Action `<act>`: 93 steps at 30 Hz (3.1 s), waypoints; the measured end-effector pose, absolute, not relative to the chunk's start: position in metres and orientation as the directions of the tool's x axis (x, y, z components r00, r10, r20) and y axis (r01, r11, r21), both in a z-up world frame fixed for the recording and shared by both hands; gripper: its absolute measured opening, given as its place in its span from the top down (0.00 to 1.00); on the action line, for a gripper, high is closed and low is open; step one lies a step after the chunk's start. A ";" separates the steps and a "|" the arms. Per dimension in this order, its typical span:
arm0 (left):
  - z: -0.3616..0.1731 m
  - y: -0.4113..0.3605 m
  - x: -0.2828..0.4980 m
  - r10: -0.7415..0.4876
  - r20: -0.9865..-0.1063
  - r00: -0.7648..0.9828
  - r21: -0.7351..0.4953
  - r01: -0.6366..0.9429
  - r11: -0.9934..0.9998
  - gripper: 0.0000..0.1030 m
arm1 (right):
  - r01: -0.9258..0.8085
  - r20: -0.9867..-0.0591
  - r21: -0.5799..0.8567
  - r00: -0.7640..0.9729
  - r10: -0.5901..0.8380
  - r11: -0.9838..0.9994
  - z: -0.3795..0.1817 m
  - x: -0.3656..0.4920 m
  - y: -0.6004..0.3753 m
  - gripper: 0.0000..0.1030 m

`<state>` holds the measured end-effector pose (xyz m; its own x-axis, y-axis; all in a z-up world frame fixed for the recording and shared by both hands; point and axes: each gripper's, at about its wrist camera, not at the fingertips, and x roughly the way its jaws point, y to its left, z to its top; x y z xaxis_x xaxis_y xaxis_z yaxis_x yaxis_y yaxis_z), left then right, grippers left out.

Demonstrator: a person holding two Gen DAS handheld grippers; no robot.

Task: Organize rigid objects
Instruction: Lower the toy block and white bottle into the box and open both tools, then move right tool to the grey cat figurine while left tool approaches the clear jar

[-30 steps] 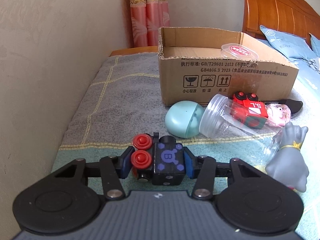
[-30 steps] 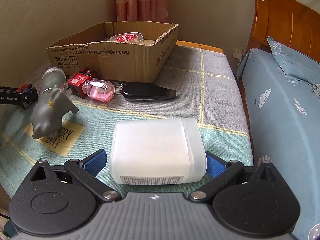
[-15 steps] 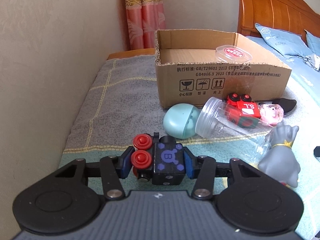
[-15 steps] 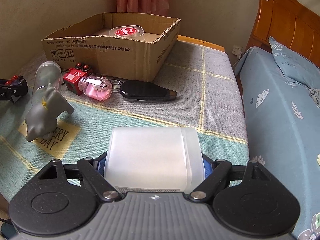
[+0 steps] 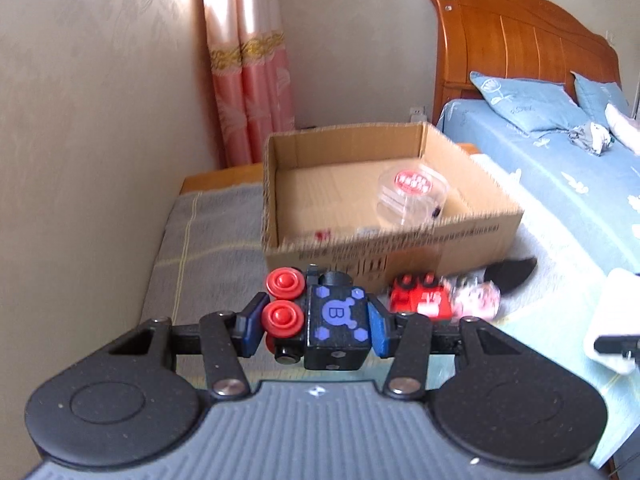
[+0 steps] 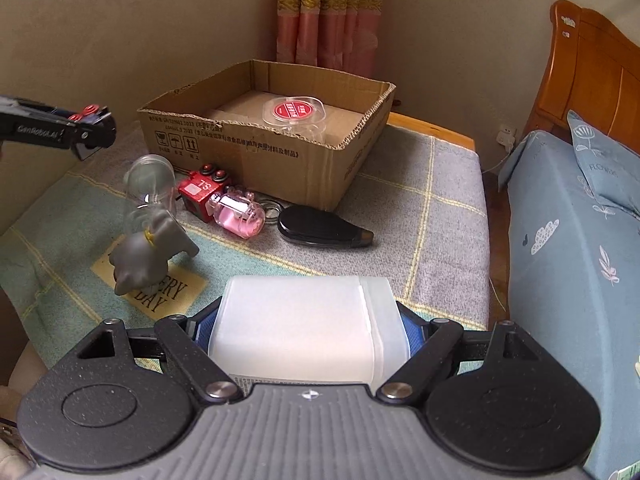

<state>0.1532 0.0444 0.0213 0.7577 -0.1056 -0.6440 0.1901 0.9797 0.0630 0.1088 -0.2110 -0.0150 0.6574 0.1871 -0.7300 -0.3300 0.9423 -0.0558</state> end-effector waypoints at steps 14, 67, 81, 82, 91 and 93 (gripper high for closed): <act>0.034 0.011 0.259 -0.091 -0.638 0.764 0.077 0.181 0.980 0.52 | -0.367 -0.698 -0.081 0.685 0.210 0.927 0.011 0.117 -0.212 0.16; 0.007 0.065 0.140 0.111 -0.606 0.788 0.101 -0.062 0.993 0.02 | -0.375 -0.723 -0.026 0.647 0.242 0.926 0.041 0.376 -0.126 0.00; 0.017 0.058 0.118 0.098 -0.587 0.804 0.096 -0.050 0.994 0.02 | -0.406 -0.714 0.007 0.638 0.289 0.914 0.050 0.295 -0.129 0.00; 0.018 0.057 0.114 0.098 -0.585 0.805 0.097 -0.050 0.994 0.02 | -0.401 -0.716 0.013 0.636 0.289 0.916 0.049 0.288 -0.130 0.00; 0.004 0.062 0.105 0.098 -0.610 0.786 0.097 -0.048 0.994 0.02 | -0.363 -0.714 0.025 0.646 0.271 0.932 0.018 0.215 -0.141 0.00; 0.001 0.064 0.105 0.101 -0.620 0.778 0.097 -0.051 0.994 0.02 | -0.368 -0.700 0.035 0.655 0.285 0.929 0.007 0.198 -0.142 0.00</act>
